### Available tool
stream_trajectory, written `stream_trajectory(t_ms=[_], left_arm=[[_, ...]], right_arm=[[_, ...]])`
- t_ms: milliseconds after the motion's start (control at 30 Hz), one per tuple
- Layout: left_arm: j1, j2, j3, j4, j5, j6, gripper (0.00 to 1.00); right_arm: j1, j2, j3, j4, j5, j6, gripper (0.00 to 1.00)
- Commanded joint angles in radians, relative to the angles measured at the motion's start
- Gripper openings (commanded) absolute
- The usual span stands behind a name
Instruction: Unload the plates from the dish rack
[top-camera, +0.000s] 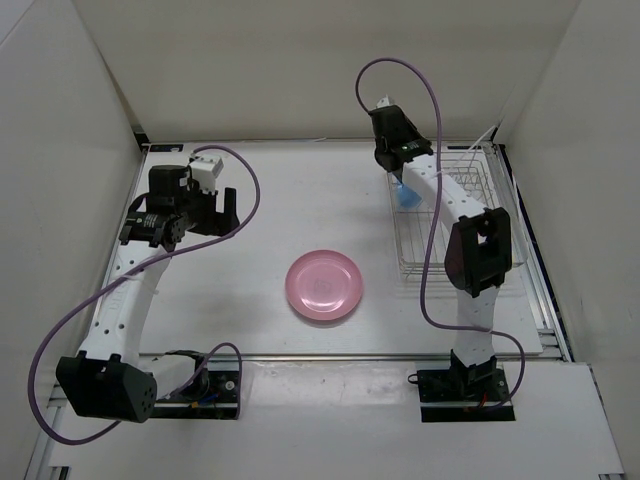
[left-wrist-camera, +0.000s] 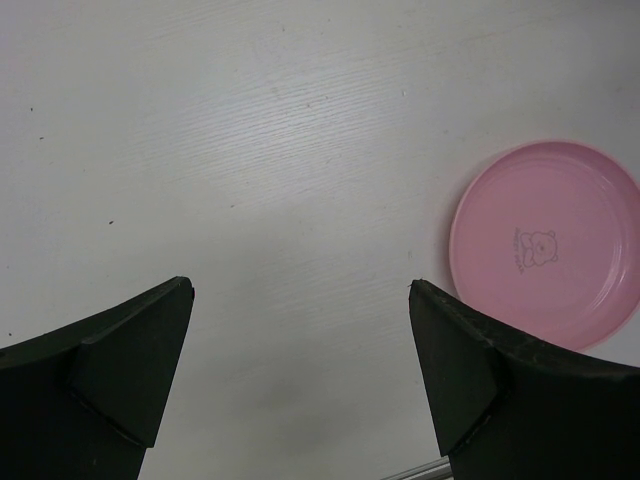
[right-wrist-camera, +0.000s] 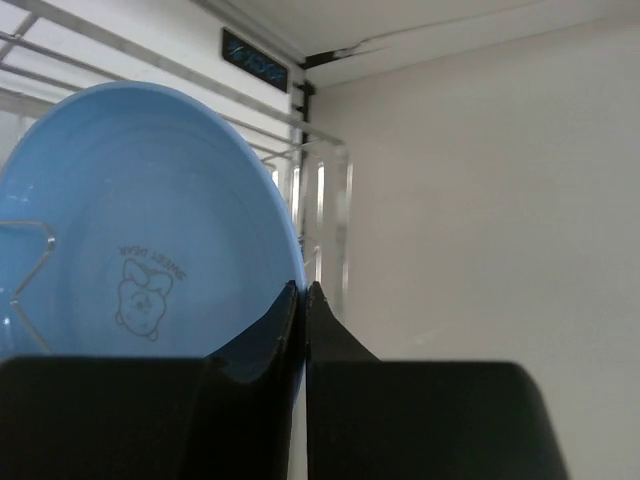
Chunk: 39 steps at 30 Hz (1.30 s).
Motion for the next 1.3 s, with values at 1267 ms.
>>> stream_trajectory(t_ms=[1267], left_arm=[[-0.442,0.491,0.652,-0.021,0.294,0.054,0.97]], right_arm=[[-0.016,-0.739,-0.270,-0.326,-1.131,0.285,0.00]])
